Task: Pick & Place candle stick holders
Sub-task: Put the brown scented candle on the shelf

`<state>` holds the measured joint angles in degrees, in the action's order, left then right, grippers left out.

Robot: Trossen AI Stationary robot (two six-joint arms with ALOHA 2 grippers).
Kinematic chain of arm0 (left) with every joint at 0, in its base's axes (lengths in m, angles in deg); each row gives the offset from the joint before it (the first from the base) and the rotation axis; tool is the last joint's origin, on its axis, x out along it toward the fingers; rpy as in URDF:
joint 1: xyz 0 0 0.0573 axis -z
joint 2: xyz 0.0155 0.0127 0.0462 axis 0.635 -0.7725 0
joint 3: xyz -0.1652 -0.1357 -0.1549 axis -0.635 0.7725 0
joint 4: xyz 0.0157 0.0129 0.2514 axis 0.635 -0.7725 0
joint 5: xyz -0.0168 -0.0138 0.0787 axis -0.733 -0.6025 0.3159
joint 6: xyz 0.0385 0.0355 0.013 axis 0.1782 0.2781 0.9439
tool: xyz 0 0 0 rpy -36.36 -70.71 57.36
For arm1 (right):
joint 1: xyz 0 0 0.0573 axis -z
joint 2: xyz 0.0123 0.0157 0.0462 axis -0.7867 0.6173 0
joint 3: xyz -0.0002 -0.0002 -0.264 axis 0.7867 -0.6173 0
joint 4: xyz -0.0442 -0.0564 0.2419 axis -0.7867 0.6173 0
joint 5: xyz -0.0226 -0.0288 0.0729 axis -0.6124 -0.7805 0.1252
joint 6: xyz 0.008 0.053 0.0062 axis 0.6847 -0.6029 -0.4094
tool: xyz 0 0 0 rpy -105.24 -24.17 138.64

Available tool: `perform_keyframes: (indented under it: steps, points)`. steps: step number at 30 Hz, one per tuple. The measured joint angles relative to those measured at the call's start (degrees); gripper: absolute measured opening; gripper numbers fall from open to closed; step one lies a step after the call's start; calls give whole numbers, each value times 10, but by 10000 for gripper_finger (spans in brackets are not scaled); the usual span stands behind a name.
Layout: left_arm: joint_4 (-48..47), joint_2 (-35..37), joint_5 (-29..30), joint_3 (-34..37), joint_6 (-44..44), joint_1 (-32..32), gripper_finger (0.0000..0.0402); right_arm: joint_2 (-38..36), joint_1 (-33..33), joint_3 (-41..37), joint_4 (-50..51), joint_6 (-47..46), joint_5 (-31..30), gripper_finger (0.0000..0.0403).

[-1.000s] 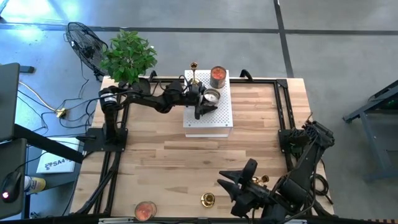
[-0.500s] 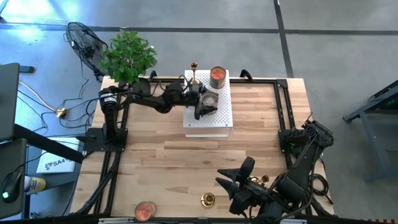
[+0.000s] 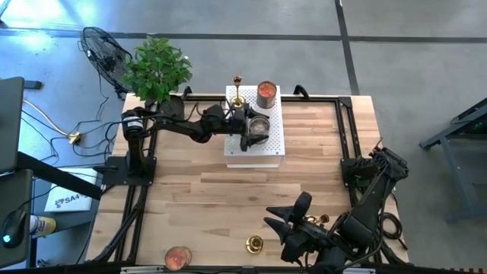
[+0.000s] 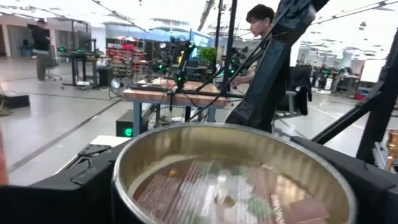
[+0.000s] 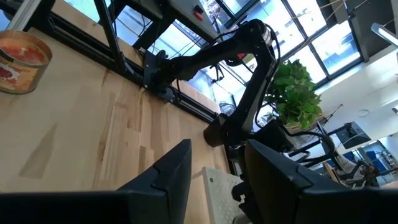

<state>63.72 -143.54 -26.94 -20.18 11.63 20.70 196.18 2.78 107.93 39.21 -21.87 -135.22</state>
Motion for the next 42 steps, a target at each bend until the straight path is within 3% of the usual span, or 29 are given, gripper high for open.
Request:
perform_keyframes:
  steps: [11, 25, 36, 42]
  points:
    - [59, 6, -31, 0, -2, 0, 397, 0, 0, 0, 4, 0, 20, 145]
    - [53, 80, -67, 0, -48, 1, 398, 0, 0, 0, 32, -40, 23, 145]
    - [52, 144, -266, 0, -179, 31, 398, 0, -5, 0, 51, -68, 25, 145]
    - [51, 149, -469, 0, -334, 75, 398, 0, -5, 0, 51, -77, 31, 145]
